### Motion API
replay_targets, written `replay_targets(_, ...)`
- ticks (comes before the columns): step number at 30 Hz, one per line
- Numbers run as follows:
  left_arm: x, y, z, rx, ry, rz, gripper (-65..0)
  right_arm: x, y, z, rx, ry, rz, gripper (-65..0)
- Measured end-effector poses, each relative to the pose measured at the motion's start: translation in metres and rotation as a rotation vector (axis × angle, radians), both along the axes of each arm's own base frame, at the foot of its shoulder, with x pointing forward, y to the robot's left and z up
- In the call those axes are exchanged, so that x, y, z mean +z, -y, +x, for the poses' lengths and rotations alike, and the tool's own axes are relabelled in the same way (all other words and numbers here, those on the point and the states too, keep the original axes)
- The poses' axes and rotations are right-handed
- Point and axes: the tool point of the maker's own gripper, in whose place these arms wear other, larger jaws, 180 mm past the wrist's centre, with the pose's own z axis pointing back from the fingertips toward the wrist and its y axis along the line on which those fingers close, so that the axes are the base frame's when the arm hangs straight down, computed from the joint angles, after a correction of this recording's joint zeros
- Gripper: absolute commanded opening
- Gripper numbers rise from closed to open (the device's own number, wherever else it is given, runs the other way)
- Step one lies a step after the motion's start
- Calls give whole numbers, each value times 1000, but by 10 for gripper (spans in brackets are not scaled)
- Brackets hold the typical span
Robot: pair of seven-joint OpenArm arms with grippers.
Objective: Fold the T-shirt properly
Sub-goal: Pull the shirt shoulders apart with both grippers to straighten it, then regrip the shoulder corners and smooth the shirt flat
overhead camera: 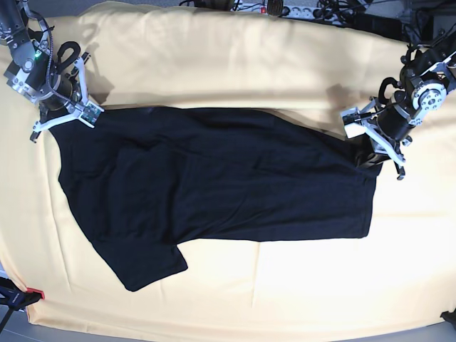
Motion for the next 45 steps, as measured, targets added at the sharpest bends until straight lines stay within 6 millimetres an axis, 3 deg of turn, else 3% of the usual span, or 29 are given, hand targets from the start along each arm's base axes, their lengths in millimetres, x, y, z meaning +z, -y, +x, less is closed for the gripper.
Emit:
replay_targets(1, 0, 0, 0, 0, 0, 0, -650, 5, 4, 6, -15, 31, -10, -442)
replay_targets(4, 0, 0, 0, -1, -2, -1, -650, 11, 7, 11, -16, 50, -22, -465)
replay_targets(6, -1, 0, -1, 0, -2, -1, -650, 6, 4, 6, -12, 27, -7, -615)
replay_targets(7, 0, 0, 0, 0, -1, -1, -650, 5, 3, 5, -13, 23, -4, -650)
replay_targets(15, -7, -6, -7, -20, -54, 46, -650, 4, 9, 2, -31, 5, -30, -650)
replay_targets(19, -15, -14, -35, -69, -222, 109, -650, -5, 17, -16, -23, -56, -67, -650)
replay_targets(26, -5, -18, -84, -178, -447, 169, -650, -18, 46, -59, -4, -209, -197, -650)
replay_targets(31, 5, -4, -140, -282, -689, 153, -650, -25, 57, -84, 15, -290, -246, -650)
replay_targets(34, 10, -7, -164, -319, -802, 173, -650, -28, 60, -94, 17, -322, -258, -650)
replay_targets(37, 10, -6, -176, -338, -860, 168, -650, -31, 62, -110, 19, -365, -271, -650)
replay_targets(41, 11, -6, -176, -339, -860, 170, -650, -31, 53, -128, 49, -402, -266, -650)
replay_targets(45, 10, -6, -176, -338, -860, 170, -650, -29, 50, -123, 40, -371, -255, -650)
